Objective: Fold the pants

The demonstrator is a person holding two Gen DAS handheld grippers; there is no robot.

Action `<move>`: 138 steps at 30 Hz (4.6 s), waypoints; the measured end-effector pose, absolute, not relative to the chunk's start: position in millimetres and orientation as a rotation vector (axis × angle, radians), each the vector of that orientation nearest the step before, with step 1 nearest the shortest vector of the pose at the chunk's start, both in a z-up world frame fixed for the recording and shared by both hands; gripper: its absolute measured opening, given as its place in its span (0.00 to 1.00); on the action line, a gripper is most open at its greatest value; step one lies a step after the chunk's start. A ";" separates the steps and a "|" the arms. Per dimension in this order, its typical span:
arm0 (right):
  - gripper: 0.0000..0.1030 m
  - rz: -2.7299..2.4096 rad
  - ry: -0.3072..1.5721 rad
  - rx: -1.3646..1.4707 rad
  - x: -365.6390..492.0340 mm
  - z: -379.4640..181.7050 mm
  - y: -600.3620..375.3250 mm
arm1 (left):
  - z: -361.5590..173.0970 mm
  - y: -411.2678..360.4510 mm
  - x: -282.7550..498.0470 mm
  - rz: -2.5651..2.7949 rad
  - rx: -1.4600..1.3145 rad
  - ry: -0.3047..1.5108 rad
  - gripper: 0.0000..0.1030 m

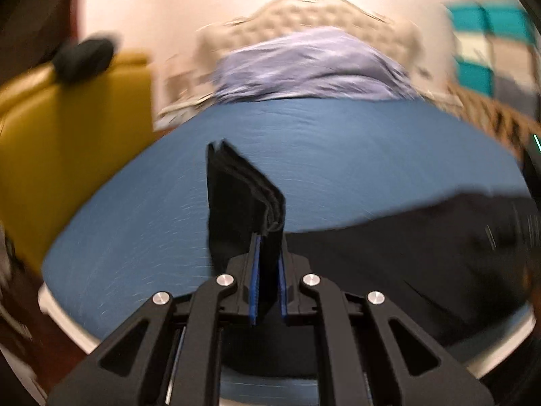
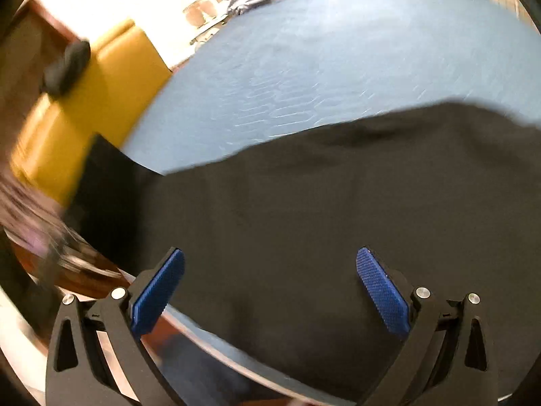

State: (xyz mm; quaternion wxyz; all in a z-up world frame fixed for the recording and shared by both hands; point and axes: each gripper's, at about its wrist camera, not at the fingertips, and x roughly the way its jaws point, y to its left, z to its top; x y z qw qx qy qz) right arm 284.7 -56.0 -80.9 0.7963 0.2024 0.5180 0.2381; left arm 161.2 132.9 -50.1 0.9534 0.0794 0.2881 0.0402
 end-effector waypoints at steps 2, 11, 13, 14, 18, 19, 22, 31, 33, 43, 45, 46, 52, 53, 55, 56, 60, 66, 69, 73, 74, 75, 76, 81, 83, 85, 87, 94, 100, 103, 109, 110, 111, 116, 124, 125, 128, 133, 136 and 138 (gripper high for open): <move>0.96 0.585 1.158 0.543 298.3 -89.1 -50.1 | -73.3 95.4 156.7 0.027 0.238 0.603 0.07; 0.96 0.693 1.240 0.795 308.4 -124.8 -47.8 | -139.1 12.1 135.9 -0.015 0.439 0.597 0.07; 0.96 0.700 1.251 0.805 308.8 -125.4 -46.2 | -138.3 7.8 132.5 -0.006 0.467 0.580 0.07; 0.96 0.701 1.255 0.806 311.1 -125.1 -45.2 | -138.0 4.1 130.8 0.000 0.500 0.564 0.07; 0.89 0.739 1.296 0.781 317.0 -119.8 -35.7 | -141.5 -6.2 118.8 -0.003 0.572 0.538 0.07; 0.89 0.753 1.305 0.773 314.9 -120.8 -38.6 | -142.4 -6.9 117.3 -0.005 0.587 0.532 0.07; 0.79 0.826 1.333 0.739 315.9 -120.6 -24.4 | -144.4 -13.9 110.9 -0.015 0.622 0.512 0.07; 0.07 0.921 1.346 0.697 316.5 -116.9 -11.5 | -120.4 2.0 107.0 -0.041 0.477 0.498 0.33; 0.07 0.904 1.322 0.681 317.4 -110.4 -21.9 | -105.4 25.3 101.4 0.005 0.293 0.524 0.78; 0.07 0.854 1.274 0.681 325.5 -84.2 -68.7 | -133.3 170.2 79.6 0.043 -0.400 0.756 0.76; 0.07 0.859 1.268 0.688 325.7 -79.6 -68.8 | -133.8 171.8 87.6 0.002 -0.405 0.773 0.77; 0.07 0.857 1.266 0.690 326.5 -78.3 -69.3 | -134.6 169.7 91.6 0.001 -0.410 0.775 0.77; 0.07 0.878 1.244 0.683 322.4 -57.9 -73.0 | -145.4 143.2 104.0 0.029 -0.412 0.802 0.81; 0.07 0.884 1.235 0.679 321.8 -51.3 -74.6 | -145.4 141.4 107.6 0.048 -0.390 0.793 0.81; 0.07 0.889 1.220 0.679 321.0 -44.9 -81.5 | -142.8 141.8 112.4 0.071 -0.386 0.782 0.81; 0.07 0.888 1.207 0.678 320.6 -40.6 -88.4 | -141.0 142.6 114.0 0.083 -0.382 0.776 0.81; 0.07 0.835 1.188 0.647 316.3 -51.0 -126.2 | -138.7 140.4 128.9 0.267 -0.140 0.795 0.83; 0.07 0.709 1.261 0.660 299.3 -131.9 -173.3 | -142.5 110.9 134.8 0.279 0.162 0.800 0.83; 0.06 0.711 1.216 0.760 290.3 -158.5 -186.0 | -144.3 106.1 135.5 0.294 0.211 0.796 0.83; 0.07 0.704 1.166 0.818 287.5 -160.2 -190.3 | -144.6 102.1 137.5 0.301 0.253 0.795 0.84; 0.07 0.698 1.172 0.817 288.9 -159.6 -189.4 | -143.3 100.5 135.2 0.303 0.258 0.798 0.85; 0.09 0.686 1.180 0.814 290.0 -158.4 -188.8 | -143.5 100.6 134.7 0.305 0.255 0.804 0.85; 0.11 0.681 1.181 0.811 289.8 -157.5 -188.5 | -142.8 101.8 136.7 0.305 0.248 0.810 0.85; 0.14 0.647 1.170 0.817 295.2 -154.0 -191.8 | -140.1 105.7 137.0 0.307 0.231 0.822 0.86; 0.15 0.637 1.169 0.813 297.5 -152.3 -191.6 | -140.6 106.4 137.1 0.304 0.226 0.826 0.86; 0.18 0.629 1.162 0.802 297.9 -149.8 -188.5 | -140.1 106.8 138.1 0.300 0.226 0.832 0.86; 0.19 0.614 1.159 0.781 299.9 -146.8 -183.8 | -140.2 107.1 139.2 0.298 0.228 0.837 0.86; 0.20 0.551 1.158 0.702 304.5 -136.7 -164.0 | -140.7 109.1 139.8 0.297 0.216 0.839 0.86; 0.08 0.516 1.126 0.611 300.0 -124.2 -159.0 | -135.6 106.7 140.6 0.300 0.220 0.858 0.85; 0.07 0.466 1.073 0.484 287.7 -100.9 -162.5 | -130.1 94.6 137.0 0.277 0.254 0.834 0.85; 0.07 0.434 1.144 0.477 284.0 -123.5 -174.4 | -136.2 91.7 139.1 0.276 0.241 0.862 0.86; 0.07 0.442 1.133 0.469 283.8 -123.0 -173.5 | -135.7 92.5 139.5 0.277 0.238 0.865 0.87; 0.09 0.446 1.131 0.465 284.3 -121.6 -172.4 | -135.6 92.7 140.0 0.276 0.240 0.867 0.88; 0.69 0.485 1.080 0.547 283.1 -120.0 -189.5 | -136.3 95.2 140.9 0.273 0.239 0.868 0.90; 0.85 0.488 1.062 0.644 313.7 -120.6 -208.8 | -137.7 95.5 140.0 0.277 0.229 0.863 0.92; 0.85 0.487 1.074 0.633 319.6 -121.1 -206.8 | -137.7 95.9 140.0 0.276 0.230 0.862 0.92; 0.79 0.486 1.103 0.599 332.5 -120.4 -198.7 | -137.1 97.1 140.7 0.270 0.229 0.860 0.92; 0.14 0.414 1.153 0.502 344.4 -123.5 -194.6 | -137.5 98.7 140.5 0.271 0.224 0.860 0.92; 0.08 0.425 1.137 0.473 341.6 -120.4 -197.3 | -138.1 98.9 140.4 0.274 0.226 0.858 0.93; 0.07 0.431 1.103 0.436 338.7 -110.7 -195.8 | -137.1 97.2 140.8 0.278 0.231 0.859 0.94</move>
